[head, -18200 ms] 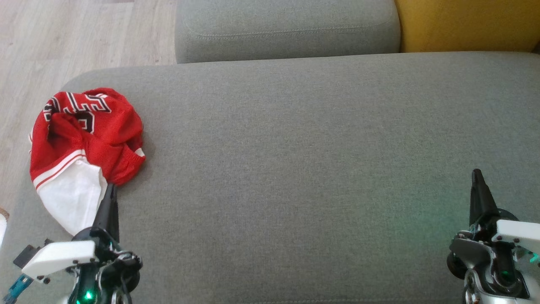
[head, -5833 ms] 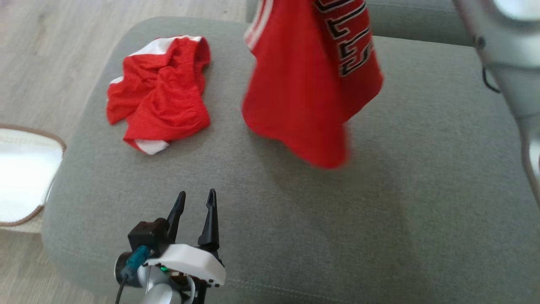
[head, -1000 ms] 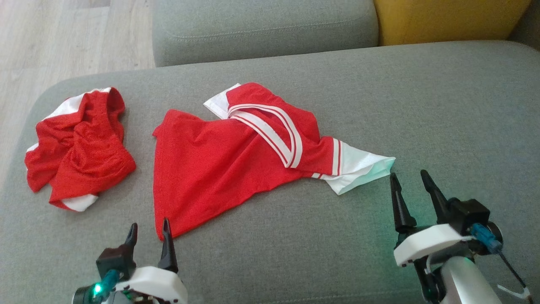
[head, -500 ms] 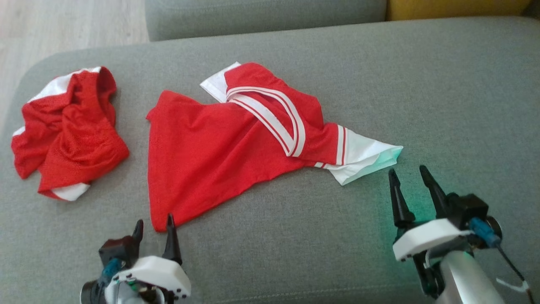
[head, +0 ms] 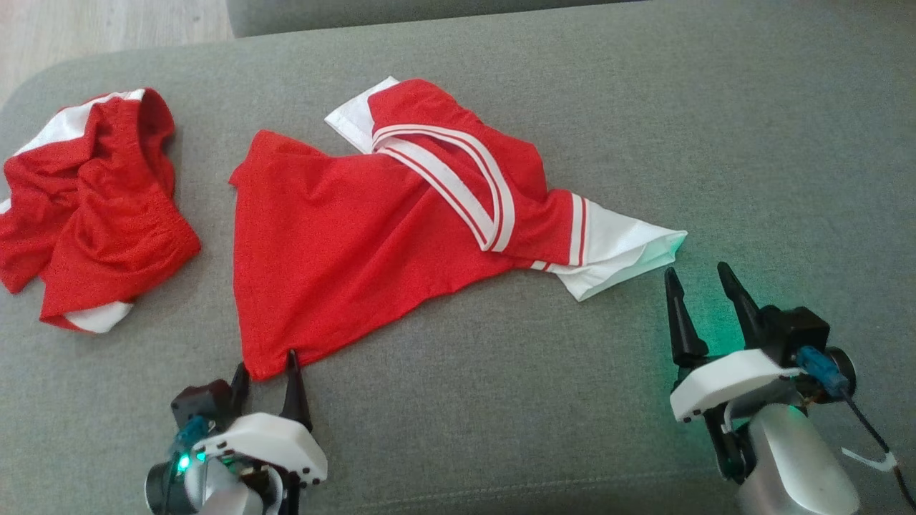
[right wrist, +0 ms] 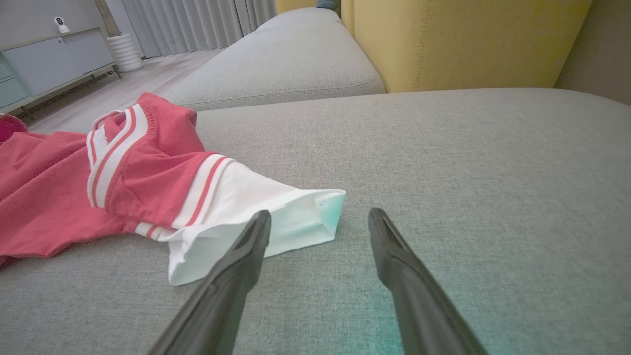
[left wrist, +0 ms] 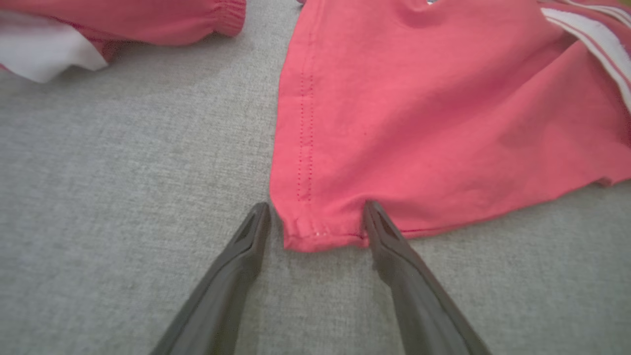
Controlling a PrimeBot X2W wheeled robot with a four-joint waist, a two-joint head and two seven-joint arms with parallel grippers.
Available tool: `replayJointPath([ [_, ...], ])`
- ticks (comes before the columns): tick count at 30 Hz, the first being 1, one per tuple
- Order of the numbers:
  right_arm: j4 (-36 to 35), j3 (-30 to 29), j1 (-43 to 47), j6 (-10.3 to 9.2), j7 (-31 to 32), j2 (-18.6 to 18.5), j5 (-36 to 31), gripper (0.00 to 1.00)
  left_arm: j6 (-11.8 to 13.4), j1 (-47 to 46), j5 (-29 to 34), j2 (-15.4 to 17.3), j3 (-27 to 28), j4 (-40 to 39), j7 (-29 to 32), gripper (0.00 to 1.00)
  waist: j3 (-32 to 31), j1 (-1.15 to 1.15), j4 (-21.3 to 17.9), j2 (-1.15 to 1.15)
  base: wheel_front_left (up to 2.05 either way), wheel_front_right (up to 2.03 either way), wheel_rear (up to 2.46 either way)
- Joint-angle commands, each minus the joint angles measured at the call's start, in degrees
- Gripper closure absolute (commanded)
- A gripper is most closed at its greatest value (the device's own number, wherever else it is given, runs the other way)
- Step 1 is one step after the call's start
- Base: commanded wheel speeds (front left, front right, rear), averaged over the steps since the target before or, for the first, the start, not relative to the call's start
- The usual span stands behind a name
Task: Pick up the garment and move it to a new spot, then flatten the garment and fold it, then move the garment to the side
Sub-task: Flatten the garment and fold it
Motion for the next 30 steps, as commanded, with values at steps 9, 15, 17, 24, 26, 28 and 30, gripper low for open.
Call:
replayJointPath([
  [9, 0.45, 0.38, -4.17, 0.37, -0.37, 0.18, -1.45, 0.00, -0.14, -2.91, -2.26, 0.60, -0.64, 3.32, -0.24, 1.00, 1.33, 0.00, 0.29, 0.00, 0.00, 0.00, 0.00],
  [15, 3.65, 1.31, -7.09, 0.37, -0.37, -0.99, -3.27, 0.00, -0.35, -3.78, -1.45, 0.60, -1.14, 1.86, -0.24, 1.00, 2.53, 0.00, 1.25, 0.00, 0.00, 0.00, 0.00],
  [17, 5.67, 1.07, -8.15, 0.37, -0.37, -1.54, -3.97, 0.00, -0.44, -3.92, -1.16, 0.60, -1.25, 1.57, -0.24, 1.00, 2.88, 0.00, 1.60, 0.00, 0.00, 0.00, 0.00],
  [24, 9.86, -0.42, -10.92, 0.37, -0.37, -2.49, -4.58, 0.00, -0.77, -4.22, -0.66, 0.60, -1.31, 1.07, -0.24, 1.00, 3.76, 0.00, 2.80, 0.00, 0.00, 0.00, 0.00],
  [26, 10.61, -0.80, -11.28, 0.37, -0.37, -2.72, -4.80, 0.00, -0.77, -4.31, -0.68, 0.60, -1.31, 1.04, -0.24, 1.00, 3.94, 0.00, 2.93, 0.00, 0.00, 0.00, 0.00],
  [28, 11.42, -1.31, -11.76, 0.37, -0.37, -2.98, -5.12, 0.00, -0.77, -4.42, -0.64, 0.60, -1.28, 0.97, -0.24, 1.00, 4.16, 0.00, 2.99, 0.00, 0.00, 0.00, 0.00],
  [30, 11.97, -1.70, -12.26, 0.37, -0.37, -3.08, -5.34, 0.00, -0.78, -4.54, -0.57, 0.60, -1.27, 0.92, -0.24, 1.00, 4.39, 0.00, 3.05, 0.00, 0.00, 0.00, 0.00],
])
